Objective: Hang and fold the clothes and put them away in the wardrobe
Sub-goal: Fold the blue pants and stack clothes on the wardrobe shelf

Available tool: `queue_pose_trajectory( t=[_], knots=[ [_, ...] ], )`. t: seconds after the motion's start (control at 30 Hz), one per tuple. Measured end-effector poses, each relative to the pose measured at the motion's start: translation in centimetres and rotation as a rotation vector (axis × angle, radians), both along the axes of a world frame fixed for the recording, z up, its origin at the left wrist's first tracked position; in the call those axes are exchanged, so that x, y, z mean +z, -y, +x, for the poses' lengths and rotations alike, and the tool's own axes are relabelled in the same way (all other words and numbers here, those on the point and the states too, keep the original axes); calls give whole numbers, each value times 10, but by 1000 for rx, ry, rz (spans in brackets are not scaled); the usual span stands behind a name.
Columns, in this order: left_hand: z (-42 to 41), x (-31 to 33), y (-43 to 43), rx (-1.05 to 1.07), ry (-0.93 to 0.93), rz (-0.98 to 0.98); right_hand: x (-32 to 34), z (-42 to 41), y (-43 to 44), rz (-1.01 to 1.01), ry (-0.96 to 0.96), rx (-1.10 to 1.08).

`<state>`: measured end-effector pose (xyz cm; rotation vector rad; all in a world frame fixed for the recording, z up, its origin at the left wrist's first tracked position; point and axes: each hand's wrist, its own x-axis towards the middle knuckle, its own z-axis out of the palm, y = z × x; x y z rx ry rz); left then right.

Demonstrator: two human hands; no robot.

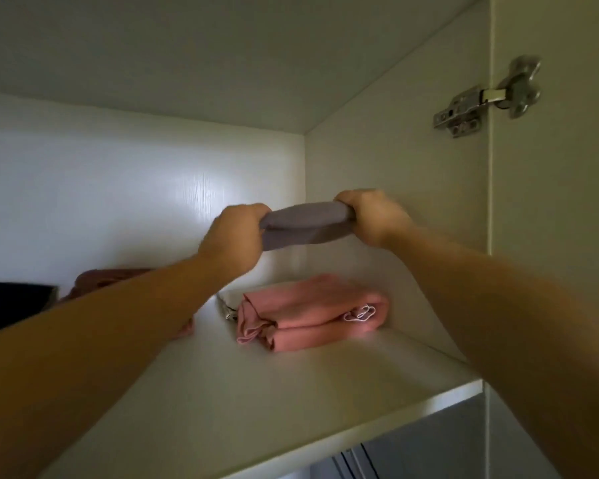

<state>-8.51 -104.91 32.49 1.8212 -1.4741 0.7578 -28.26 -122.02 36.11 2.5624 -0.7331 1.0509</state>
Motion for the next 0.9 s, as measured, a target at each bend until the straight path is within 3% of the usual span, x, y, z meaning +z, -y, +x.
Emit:
queue_pose_trajectory(
  t=[0.17,0.27,0.43,0.57,0.67,0.9],
  knots=[
    [-9,-105,22,58,287,363,-82,-2,26,83,-524,-181],
    [-10,-116,16,61,330,424,-85,-3,17,162,-536,-119],
    [-20,-103,11,25,162,333,-81,-4,-1,245,-650,-164],
    [-36,-111,17,150,154,578,-104,-5,1,146,-582,-136],
    [-40,-105,26,260,253,531,-109,-8,2,105,-526,-129],
    [-49,-85,31,226,545,667,-111,-15,-4,165,-487,-126]
  ],
)
